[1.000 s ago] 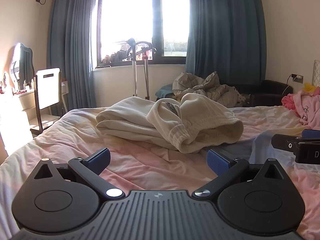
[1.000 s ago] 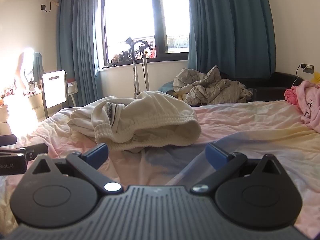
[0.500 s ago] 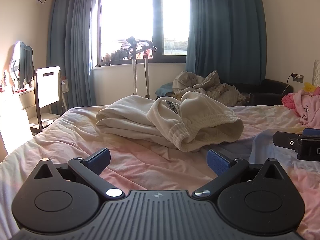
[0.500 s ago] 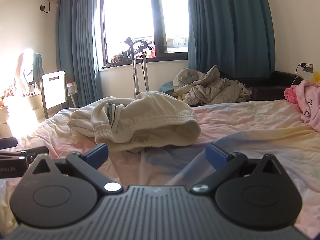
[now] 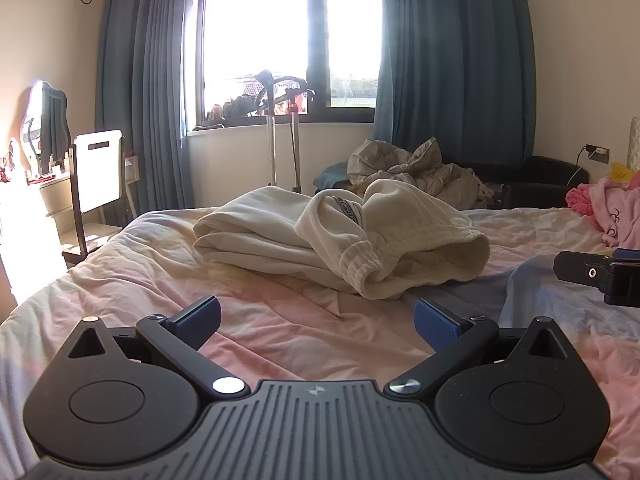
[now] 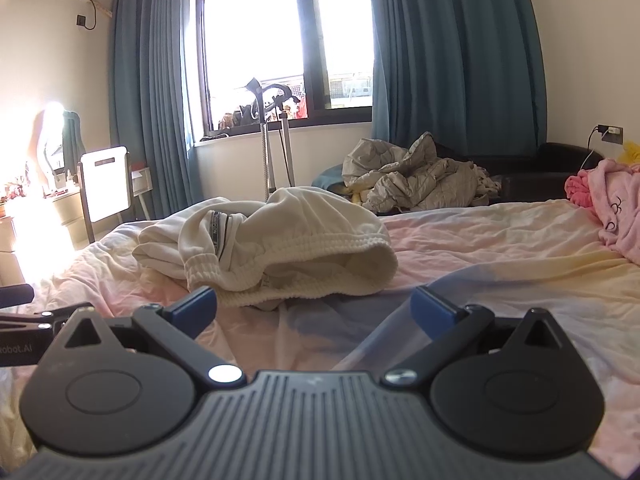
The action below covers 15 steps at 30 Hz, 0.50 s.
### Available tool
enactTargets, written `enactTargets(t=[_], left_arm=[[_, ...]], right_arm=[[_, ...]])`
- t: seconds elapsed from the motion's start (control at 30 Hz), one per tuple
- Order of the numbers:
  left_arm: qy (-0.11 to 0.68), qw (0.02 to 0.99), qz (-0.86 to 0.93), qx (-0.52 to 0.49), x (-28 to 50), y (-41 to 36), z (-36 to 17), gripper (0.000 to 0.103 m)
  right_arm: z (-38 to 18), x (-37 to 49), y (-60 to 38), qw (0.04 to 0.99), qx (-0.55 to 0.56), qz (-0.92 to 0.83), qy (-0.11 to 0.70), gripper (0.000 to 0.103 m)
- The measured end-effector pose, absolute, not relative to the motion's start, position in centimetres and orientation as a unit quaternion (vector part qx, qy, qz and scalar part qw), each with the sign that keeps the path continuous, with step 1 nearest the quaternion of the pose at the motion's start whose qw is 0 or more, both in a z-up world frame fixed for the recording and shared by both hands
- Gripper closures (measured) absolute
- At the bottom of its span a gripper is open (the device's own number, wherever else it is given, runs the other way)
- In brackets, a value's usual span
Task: Fold clothes
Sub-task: 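Move both grippers toward the cream sweatpants on the bed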
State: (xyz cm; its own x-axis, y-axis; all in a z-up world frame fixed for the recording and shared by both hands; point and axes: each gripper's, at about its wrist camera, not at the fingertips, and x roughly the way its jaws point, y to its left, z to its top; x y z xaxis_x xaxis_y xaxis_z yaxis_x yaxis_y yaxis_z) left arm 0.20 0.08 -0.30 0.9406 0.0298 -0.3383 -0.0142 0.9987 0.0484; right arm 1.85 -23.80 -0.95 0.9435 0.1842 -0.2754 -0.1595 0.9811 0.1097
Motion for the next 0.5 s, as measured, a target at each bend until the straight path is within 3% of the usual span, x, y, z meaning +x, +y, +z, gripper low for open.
enactTargets(t=[0.5], left_arm=[[0.178, 0.983, 0.022, 0.036, 0.48, -0.20, -0.69, 0.000]], right_arm=[[-0.58, 1.66, -24.45, 0.985, 0.052, 0.086, 0.142, 0.000]])
